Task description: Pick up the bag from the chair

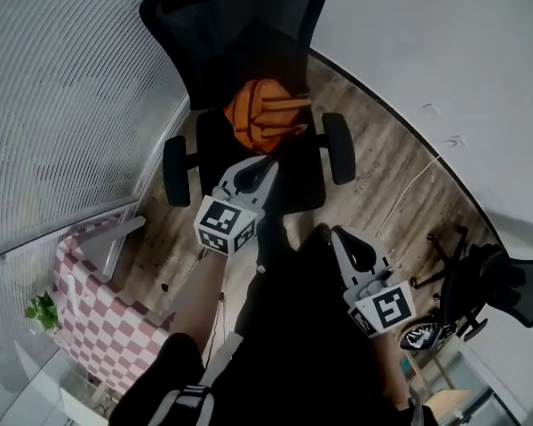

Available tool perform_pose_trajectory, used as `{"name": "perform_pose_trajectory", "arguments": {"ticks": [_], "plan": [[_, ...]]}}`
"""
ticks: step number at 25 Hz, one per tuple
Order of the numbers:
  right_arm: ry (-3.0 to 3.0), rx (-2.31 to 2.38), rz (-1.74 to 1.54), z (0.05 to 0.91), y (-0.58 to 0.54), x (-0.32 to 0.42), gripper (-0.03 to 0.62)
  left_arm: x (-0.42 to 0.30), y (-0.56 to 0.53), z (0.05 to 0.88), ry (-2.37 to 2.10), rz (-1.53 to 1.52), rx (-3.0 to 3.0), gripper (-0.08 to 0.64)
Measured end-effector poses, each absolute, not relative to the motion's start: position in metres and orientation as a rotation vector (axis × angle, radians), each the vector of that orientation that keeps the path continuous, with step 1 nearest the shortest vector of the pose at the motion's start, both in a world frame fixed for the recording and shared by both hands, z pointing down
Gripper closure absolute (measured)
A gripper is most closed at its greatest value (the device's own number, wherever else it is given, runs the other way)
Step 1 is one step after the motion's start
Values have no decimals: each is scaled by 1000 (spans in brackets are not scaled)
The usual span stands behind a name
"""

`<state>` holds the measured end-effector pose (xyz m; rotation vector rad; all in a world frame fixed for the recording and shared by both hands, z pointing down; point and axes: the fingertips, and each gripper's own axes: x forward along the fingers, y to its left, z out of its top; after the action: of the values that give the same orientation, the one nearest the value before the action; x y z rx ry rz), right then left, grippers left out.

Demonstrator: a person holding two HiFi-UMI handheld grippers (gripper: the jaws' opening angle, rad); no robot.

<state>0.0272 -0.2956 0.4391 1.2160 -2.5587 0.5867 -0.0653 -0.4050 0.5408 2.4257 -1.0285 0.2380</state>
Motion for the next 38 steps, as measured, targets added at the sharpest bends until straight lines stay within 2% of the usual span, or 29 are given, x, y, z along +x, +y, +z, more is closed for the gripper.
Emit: {"name": "perform_pose_trajectory", "arguments": {"ticks": [12,14,24,30,38], "plan": [[-2438,1266,781,481,-319,39,572,-81,-471,648,-1147,307,2259,516],[-2412,1283,805,488,-321,45,572,-84,-480,663,-1146,295,2230,445],[-2344,1270,893,513,-319,51,572,-107,-510,740,-1242,419,2119,323],[-2311,1297,919,523,-319,54,572,-119,-523,791,-1284,547,2048,305],[-2279,1326,952,529,-317,56,572,-105,-537,808,-1232,518,1997,305]]}}
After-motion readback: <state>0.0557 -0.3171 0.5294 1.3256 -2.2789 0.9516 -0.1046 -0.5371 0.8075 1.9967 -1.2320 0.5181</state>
